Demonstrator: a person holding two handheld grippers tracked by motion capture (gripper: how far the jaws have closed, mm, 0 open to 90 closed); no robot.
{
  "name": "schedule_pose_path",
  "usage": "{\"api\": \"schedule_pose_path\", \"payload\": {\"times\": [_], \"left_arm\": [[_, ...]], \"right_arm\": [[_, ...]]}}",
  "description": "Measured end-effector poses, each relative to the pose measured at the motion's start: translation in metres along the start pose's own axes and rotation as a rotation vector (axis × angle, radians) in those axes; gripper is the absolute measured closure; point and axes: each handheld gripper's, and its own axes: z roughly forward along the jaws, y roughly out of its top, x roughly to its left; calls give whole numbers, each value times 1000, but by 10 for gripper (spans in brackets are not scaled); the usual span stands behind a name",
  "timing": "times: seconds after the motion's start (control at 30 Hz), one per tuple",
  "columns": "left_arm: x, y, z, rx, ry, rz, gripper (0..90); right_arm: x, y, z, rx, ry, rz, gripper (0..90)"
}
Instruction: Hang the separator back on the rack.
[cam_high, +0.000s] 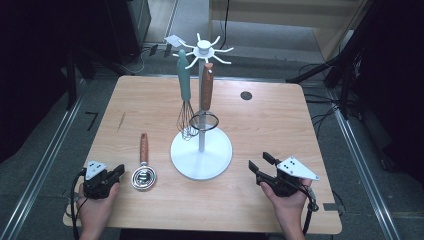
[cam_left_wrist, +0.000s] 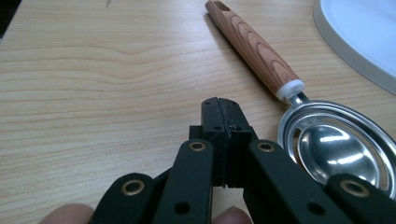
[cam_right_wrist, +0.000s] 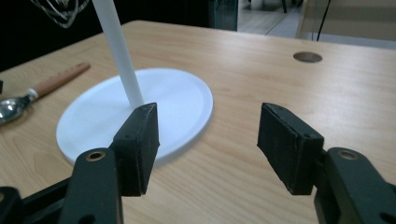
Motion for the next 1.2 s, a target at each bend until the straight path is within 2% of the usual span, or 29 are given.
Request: {"api": "schedule_pose_path", "payload": {"times": [0.07,0.13,0.2,0.3,0.43,0.57,0.67,0.93,1.07,1.13,1.17,1.2], "left_arm": [[-1,0,1,7,-10,11,900],[-1,1,0,12,-18,18,900],[-2,2,1,13,-35,28,900],[-4,3,3,26,-40,47,900],[-8,3,6,39,-64,63,900],[-14,3,8,54,-75,87,900],[-17,3,8,63,-82,97,900],[-27,-1,6,89,-123,132,900],[-29,0,4,76,-135,131,900],[-25,2,2,58,-135,101,876],[-23,3,1,43,-145,82,851],[-22,4,1,35,-158,78,825]], "right_arm": [[-2,-9,1,15,9,3,392],[-2,-18,2,39,27,37,387],[2,-26,4,77,27,17,383],[5,-32,2,102,29,10,379],[3,-32,2,96,26,48,381],[4,-32,4,96,35,59,386],[8,-32,5,103,42,33,387],[10,-32,6,108,55,30,391],[10,-32,6,108,55,32,391],[10,-31,6,107,56,28,391],[10,-31,6,105,57,28,391],[10,-31,6,106,56,27,391]]}}
